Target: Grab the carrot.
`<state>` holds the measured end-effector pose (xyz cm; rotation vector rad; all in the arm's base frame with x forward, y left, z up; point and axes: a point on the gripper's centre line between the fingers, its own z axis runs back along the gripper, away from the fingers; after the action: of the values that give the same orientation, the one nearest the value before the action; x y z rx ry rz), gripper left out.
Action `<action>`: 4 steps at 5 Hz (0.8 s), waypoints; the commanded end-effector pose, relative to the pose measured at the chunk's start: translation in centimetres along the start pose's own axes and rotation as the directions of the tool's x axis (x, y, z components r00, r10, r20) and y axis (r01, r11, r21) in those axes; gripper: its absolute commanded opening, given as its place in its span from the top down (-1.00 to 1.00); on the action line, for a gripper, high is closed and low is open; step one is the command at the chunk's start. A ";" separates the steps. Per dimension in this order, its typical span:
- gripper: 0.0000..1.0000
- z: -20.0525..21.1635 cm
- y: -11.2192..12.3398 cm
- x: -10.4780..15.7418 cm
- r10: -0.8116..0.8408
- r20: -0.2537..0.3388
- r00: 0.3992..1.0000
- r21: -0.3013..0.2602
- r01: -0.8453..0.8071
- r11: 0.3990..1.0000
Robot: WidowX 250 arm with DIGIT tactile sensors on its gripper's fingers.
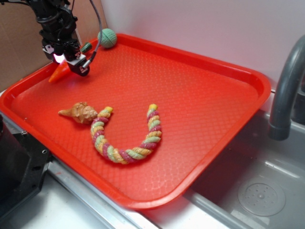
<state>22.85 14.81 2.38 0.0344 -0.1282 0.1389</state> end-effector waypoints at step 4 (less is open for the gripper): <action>1.00 -0.5 0.1 -2.0 0.250 -0.254 0.934 -0.142 -0.292 0.946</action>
<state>21.56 15.14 2.13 -0.1539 0.0492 0.3870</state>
